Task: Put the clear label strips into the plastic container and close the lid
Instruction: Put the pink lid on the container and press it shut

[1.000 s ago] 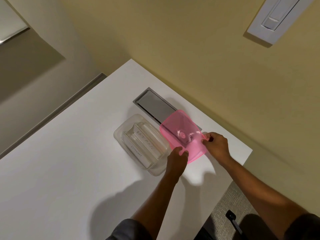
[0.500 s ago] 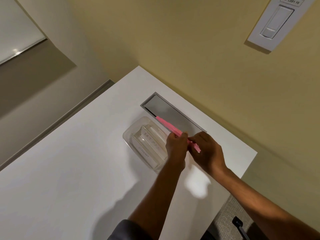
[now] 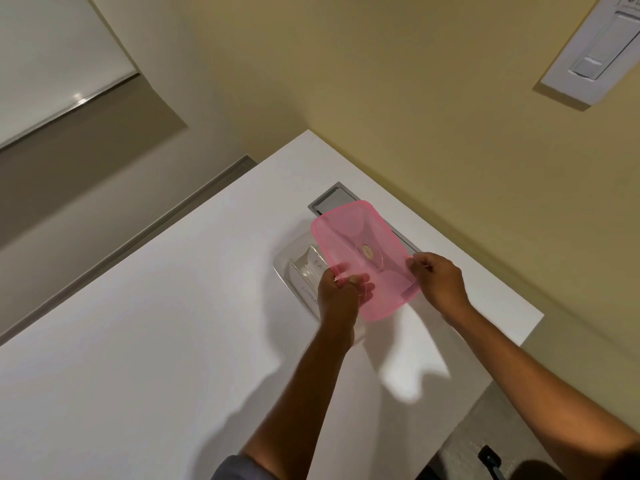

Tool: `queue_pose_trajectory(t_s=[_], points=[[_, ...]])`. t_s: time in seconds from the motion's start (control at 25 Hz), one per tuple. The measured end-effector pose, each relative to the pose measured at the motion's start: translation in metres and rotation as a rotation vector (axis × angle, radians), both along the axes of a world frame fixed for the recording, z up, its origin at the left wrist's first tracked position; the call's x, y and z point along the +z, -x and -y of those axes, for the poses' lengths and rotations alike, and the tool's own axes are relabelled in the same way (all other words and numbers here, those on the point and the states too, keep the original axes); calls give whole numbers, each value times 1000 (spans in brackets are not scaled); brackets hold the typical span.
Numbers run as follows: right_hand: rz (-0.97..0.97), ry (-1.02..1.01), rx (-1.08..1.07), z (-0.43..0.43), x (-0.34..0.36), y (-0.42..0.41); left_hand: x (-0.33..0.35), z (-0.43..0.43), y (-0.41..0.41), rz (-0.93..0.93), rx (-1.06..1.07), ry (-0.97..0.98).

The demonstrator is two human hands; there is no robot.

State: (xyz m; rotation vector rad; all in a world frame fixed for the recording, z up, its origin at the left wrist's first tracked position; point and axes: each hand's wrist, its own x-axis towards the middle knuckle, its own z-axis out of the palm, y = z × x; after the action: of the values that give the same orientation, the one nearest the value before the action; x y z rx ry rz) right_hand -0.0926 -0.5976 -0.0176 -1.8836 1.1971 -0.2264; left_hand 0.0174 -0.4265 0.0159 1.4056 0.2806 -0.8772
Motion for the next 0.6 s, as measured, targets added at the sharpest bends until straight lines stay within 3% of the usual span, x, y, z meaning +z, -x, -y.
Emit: queue_pose_trajectory(t_s=[0.08,0.2,0.4,0.6], points=[[25,-145,-27,-2,-1,-11,-4,-9,-4,5,23,6],[60,-190,-33,-10,0,-24,-13,-24,-12,33,57,-49],[102,-159,42,-22,-11,-42,-34,-51,-23,233,100,-337],[38,-51,120,-34,-20,-60,-49,-68,-27,247,57,-468]])
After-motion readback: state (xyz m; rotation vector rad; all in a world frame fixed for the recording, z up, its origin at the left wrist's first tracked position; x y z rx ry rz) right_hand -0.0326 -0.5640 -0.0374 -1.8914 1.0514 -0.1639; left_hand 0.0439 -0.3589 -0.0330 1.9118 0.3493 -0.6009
